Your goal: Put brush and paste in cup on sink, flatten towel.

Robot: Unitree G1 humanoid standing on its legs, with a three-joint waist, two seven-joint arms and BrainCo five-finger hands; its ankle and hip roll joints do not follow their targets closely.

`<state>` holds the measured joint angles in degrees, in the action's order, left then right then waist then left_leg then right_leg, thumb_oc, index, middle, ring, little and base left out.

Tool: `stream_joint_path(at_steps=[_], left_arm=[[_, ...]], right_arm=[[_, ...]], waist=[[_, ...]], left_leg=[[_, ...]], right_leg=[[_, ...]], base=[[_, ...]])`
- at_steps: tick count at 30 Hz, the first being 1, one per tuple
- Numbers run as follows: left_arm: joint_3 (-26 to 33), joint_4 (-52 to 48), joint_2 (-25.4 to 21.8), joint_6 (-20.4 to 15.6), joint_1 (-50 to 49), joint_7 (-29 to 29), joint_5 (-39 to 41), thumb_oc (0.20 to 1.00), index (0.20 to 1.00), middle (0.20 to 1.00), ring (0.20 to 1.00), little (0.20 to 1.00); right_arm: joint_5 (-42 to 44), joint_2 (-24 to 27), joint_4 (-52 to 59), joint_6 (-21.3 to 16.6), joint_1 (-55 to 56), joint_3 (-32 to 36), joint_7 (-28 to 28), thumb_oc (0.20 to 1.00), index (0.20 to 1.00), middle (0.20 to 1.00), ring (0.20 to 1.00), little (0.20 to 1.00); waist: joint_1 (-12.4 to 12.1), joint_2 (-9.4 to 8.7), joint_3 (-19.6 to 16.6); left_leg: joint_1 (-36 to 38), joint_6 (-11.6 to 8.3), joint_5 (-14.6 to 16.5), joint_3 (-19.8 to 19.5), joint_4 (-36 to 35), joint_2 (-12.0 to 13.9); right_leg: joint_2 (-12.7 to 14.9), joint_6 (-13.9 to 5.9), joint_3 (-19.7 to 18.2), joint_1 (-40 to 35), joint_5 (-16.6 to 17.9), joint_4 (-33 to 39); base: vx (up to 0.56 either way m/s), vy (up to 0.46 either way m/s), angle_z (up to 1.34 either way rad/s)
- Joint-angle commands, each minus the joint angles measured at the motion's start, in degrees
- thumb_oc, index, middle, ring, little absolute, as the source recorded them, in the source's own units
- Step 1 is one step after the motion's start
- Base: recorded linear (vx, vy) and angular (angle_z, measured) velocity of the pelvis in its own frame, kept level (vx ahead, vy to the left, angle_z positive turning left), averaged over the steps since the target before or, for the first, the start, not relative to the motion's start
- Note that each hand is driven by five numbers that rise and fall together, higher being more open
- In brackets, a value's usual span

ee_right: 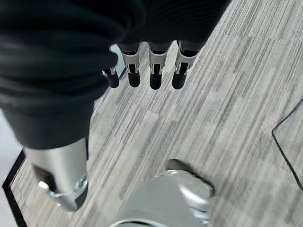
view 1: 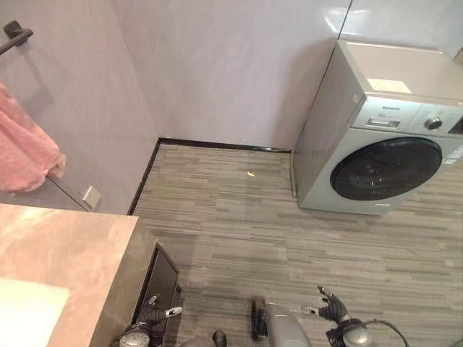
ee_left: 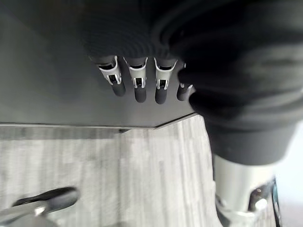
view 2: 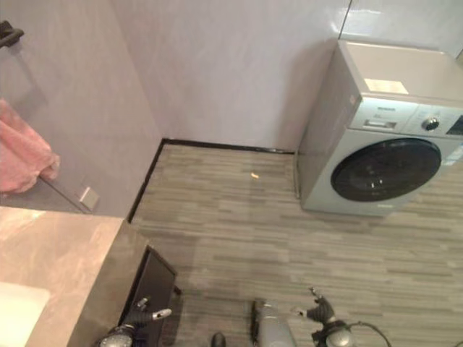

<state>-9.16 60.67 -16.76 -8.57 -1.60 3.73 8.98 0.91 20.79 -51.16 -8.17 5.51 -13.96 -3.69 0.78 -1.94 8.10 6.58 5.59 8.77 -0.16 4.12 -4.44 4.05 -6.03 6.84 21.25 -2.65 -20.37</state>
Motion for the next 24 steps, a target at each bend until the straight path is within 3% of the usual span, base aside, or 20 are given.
stream_joint_path(at_steps=[1,3,5,6,7,8,10,12,13,14,16,17,18,20,22,24], left_arm=[[-0.42,1.81,-1.97,-1.45,4.94,1.23,-0.84,1.0,1.0,1.0,1.0,1.0],[-0.32,2.65,-1.26,-1.28,4.54,0.95,-0.54,1.0,1.0,1.0,1.0,1.0],[-1.21,3.25,-0.61,-1.15,4.95,0.86,-0.64,1.0,1.0,1.0,1.0,1.0],[-1.2,3.25,-0.6,-1.15,4.95,0.86,-0.64,1.0,1.0,1.0,1.0,1.0],[-1.73,1.73,-0.72,-1.16,5.96,0.9,0.15,1.0,1.0,1.0,1.0,1.0],[-1.66,1.18,-0.88,-1.19,6.08,1.15,0.42,1.0,1.0,1.0,1.0,1.0],[-1.47,0.52,-1.14,-1.19,6.79,1.58,0.98,1.0,1.0,1.0,1.0,1.0],[-1.23,0.39,-1.44,-1.08,7.05,1.66,1.15,1.0,1.0,1.0,1.0,1.0],[-1.23,0.39,-1.44,-1.08,7.05,1.66,1.15,1.0,1.0,1.0,1.0,1.0],[-0.91,0.48,-1.73,-1.18,6.5,2.03,0.4,1.0,1.0,1.0,1.0,1.0],[-0.58,0.83,-2.02,-1.11,6.35,2.62,0.13,1.0,1.0,1.0,1.0,1.0],[-0.46,0.95,-2.06,-0.96,6.46,2.64,0.23,1.0,1.0,1.0,1.0,1.0],[0.18,0.99,-2.06,-0.96,6.39,2.39,1.25,1.0,1.0,1.0,1.0,1.0],[0.54,1.6,-1.94,-1.19,5.94,2.33,1.54,1.0,1.0,1.0,1.0,1.0],[0.94,1.23,-2.21,-1.35,5.11,2.15,1.85,1.0,1.0,1.0,1.0,1.0],[1.28,1.04,-2.34,-1.42,4.39,1.9,2.21,1.0,1.0,1.0,1.0,1.0]], right_arm=[[0.15,3.0,-0.09,-1.22,-1.47,1.69,-0.76,1.0,1.0,1.0,1.0,1.0],[0.22,2.85,-0.57,-1.03,-1.24,1.71,-0.82,1.0,1.0,1.0,1.0,1.0],[1.32,3.33,-1.29,-1.34,-0.99,3.14,-1.6,1.0,1.0,1.0,1.0,1.0],[1.32,3.33,-1.29,-1.34,-0.99,3.14,-1.6,1.0,1.0,1.0,1.0,1.0],[3.15,4.03,0.65,-1.62,-0.95,3.91,-1.5,1.0,1.0,1.0,1.0,1.0],[2.95,4.36,1.85,-1.53,-1.02,3.47,-1.38,1.0,1.0,1.0,1.0,1.0],[1.6,4.95,1.78,-1.14,-1.52,2.31,-1.47,1.0,1.0,1.0,1.0,1.0],[0.22,5.52,1.61,-0.76,-2.06,1.64,-1.7,1.0,1.0,1.0,1.0,1.0],[0.22,5.52,1.61,-0.76,-2.06,1.64,-1.7,1.0,1.0,1.0,1.0,1.0],[0.06,5.94,2.36,-0.93,-2.38,2.21,-2.14,1.0,1.0,1.0,1.0,1.0],[0.02,5.95,2.57,-1.19,-2.26,2.84,-2.71,1.0,1.0,1.0,1.0,1.0],[-0.13,5.75,2.77,-1.14,-2.19,2.95,-2.84,1.0,1.0,1.0,1.0,1.0],[-0.35,5.31,2.57,-0.81,-2.61,2.73,-2.75,1.0,1.0,1.0,1.0,1.0],[-0.76,4.45,1.11,-0.72,-2.91,2.33,-2.27,1.0,1.0,1.0,1.0,1.0],[-0.61,3.42,0.21,-0.57,-2.86,2.53,-1.95,1.0,1.0,1.0,1.0,1.0],[-0.76,2.46,-0.81,-0.63,-2.98,2.51,-1.73,1.0,1.0,1.0,1.0,1.0]], waist=[[1.05,0.26,-1.04],[0.87,0.08,-2.08],[1.58,0.01,-2.31],[1.61,0.02,-2.34],[1.53,-1.47,-1.03],[1.63,-2.12,-0.7],[0.45,-2.44,0.02],[-0.79,-2.2,-0.02],[-0.81,-2.21,0.01],[-1.71,-1.79,-0.17],[-1.87,-1.59,0.6],[-1.98,-1.42,0.95],[-2.53,-1.34,0.66],[-2.96,-1.62,-0.62],[-3.46,-1.87,-1.53],[-4.21,-1.92,-2.83]], left_leg=[[-1.0,-3.56,-2.26,-2.87,8.73,-1.45],[-1.5,-5.45,-4.63,-2.7,10.84,-0.32],[-5.29,-8.47,-11.26,-1.85,18.36,0.54],[-5.34,-8.47,-11.25,-1.88,18.4,0.55],[-11.89,-9.78,-12.77,2.05,29.11,1.74],[-13.35,-9.46,-12.29,5.32,30.2,3.73],[-16.92,-8.77,-10.49,9.82,28.82,6.69],[-19.69,-7.78,-8.76,12.87,21.7,7.03],[-19.64,-7.77,-8.77,12.89,21.67,7.02],[-21.94,-7.27,-9.49,14.9,13.73,9.81],[-22.82,-9.24,-13.16,17.67,9.69,13.94],[-23.2,-9.15,-15.24,19.91,9.67,16.1],[-22.44,-8.76,-14.31,19.27,10.95,16.07],[-21.72,-7.04,-10.65,17.14,11.82,12.87],[-20.91,-5.87,-8.55,17.46,13.13,11.35],[-19.45,-4.29,-6.77,17.38,13.19,8.95]], right_leg=[[-5.43,-0.46,-6.35,-7.59,5.11,6.3],[-5.58,0.36,-4.02,-10.4,4.44,8.98],[-5.25,1.35,-2.56,-13.28,4.73,11.66],[-5.25,1.35,-2.53,-13.26,4.74,11.66],[-3.35,2.43,-1.24,-15.28,4.51,12.71],[-2.84,2.96,-0.39,-16.11,3.97,13.29],[-2.24,3.46,1.37,-18.54,2.11,14.2],[-2.16,3.08,2.94,-20.53,-0.04,13.96],[-2.15,3.08,2.92,-20.56,-0.05,13.96],[-2.5,2.47,3.58,-21.73,-2.41,13.09],[-1.94,2.07,4.62,-23.54,-5.53,10.94],[-1.92,2.46,5.75,-23.51,-5.35,10.02],[-0.98,1.66,6.25,-24.5,-6.25,8.52],[1.51,-0.04,5.85,-25.99,-6.32,7.43],[3.46,-0.66,4.75,-26.32,-5.11,5.58],[5.57,-1.74,4.25,-26.22,-1.78,3.25]], base=[[0.35,-0.17,0.38],[0.33,-0.159,0.46],[0.21,-0.108,0.49],[0.19,-0.154,0.67],[0.19,-0.167,0.77],[0.25,-0.202,0.76],[0.23,-0.097,0.47],[0.23,-0.016,0.27],[0.3,0.072,0.3],[0.31,0.108,0.45],[0.4,0.119,0.2],[0.42,0.178,0.06],[0.36,0.231,0.12],[0.42,0.318,0.04],[0.37,0.306,-0.03],[0.36,0.341,-0.05]])
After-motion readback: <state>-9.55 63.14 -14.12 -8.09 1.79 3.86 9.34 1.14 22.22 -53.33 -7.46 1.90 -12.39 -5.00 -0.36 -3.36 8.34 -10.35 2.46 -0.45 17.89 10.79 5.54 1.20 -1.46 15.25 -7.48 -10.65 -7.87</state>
